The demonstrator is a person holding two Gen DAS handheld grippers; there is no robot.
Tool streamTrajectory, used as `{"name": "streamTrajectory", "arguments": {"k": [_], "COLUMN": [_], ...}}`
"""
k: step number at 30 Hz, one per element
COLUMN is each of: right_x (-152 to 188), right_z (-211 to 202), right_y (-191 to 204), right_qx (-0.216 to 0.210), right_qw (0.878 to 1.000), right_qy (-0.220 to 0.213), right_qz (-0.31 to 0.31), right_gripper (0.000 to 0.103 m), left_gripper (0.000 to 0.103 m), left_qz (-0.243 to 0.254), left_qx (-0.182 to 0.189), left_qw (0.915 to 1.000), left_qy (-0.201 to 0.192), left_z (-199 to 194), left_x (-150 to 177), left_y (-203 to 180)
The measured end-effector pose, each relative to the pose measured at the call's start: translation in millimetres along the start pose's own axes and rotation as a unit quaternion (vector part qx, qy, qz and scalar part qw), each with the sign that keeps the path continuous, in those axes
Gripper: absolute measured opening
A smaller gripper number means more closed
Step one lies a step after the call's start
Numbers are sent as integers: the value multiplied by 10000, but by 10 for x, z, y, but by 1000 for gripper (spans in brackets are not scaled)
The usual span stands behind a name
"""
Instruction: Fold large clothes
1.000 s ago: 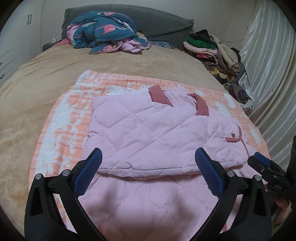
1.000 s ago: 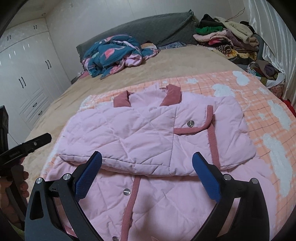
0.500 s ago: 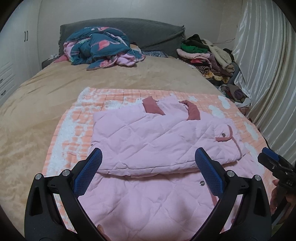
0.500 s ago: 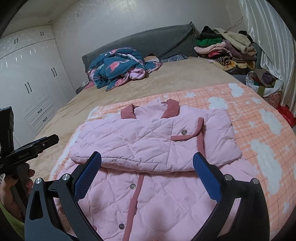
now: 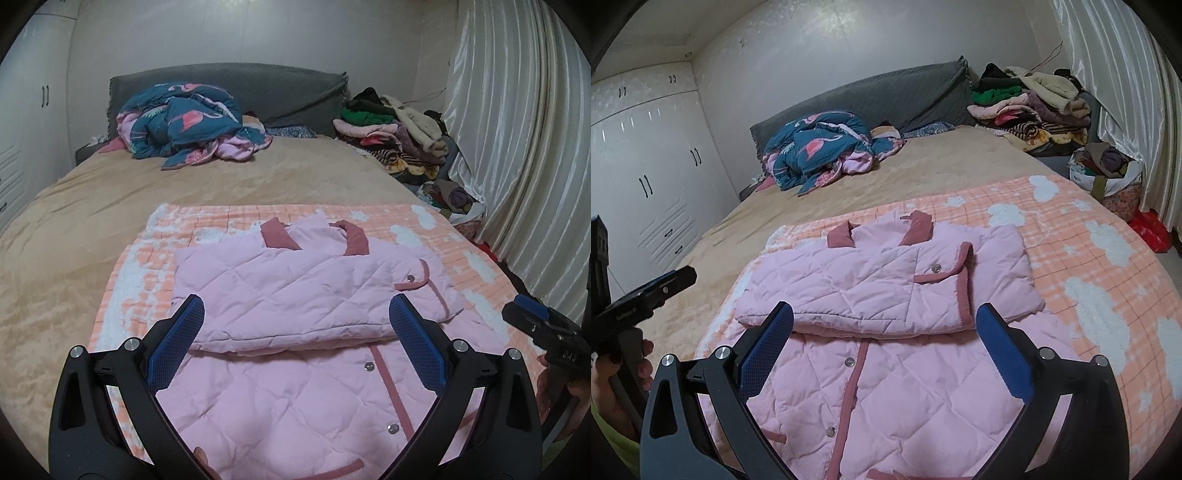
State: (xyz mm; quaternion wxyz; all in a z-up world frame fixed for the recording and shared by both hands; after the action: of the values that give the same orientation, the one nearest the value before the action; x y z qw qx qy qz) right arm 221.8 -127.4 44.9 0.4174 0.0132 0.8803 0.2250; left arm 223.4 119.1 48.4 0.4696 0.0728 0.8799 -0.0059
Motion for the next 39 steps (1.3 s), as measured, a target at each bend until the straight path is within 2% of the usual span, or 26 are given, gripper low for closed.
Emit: {"name": "streamTrajectory", "arguments": {"k": [7, 17, 33, 39], "right_x": [-28, -22, 8, 38], "right_z": [-227, -502, -1032, -1183], "right_y": [35, 130, 189, 148], "right_qx": [-30, -173, -250, -244], "right_qw": [9998, 9993, 9974, 9972], "right_qy": [-139, -238, -402, -447], "right_qz": [-109, -211, -538, -550], "right_gripper": [99, 99, 99, 99], "left_gripper": [94, 94, 94, 94], "left_qz": [-117, -196, 21, 95], "left_qx": [-4, 7, -188, -220], "left_qw": [9998, 9997, 9994, 9995], "left_qy": [-157, -150, -302, -203], "left_z": [-243, -487, -986, -1055], "left_x": [81, 176, 194, 291], "left_y": [-89, -158, -333, -413]}}
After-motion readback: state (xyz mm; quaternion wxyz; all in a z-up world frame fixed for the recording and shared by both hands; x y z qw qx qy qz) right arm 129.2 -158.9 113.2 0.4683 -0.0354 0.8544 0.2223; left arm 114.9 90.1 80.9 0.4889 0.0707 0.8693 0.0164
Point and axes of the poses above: each gripper's, at about its wrist camera, not at the fingertips, and z roughly the way its jaws point, y to its left, x to its underside, the point moved 3 cm from there along z, roughly the way its jaws point, and after that the axes turned 12 degrees about z, right-handed, at the moved point
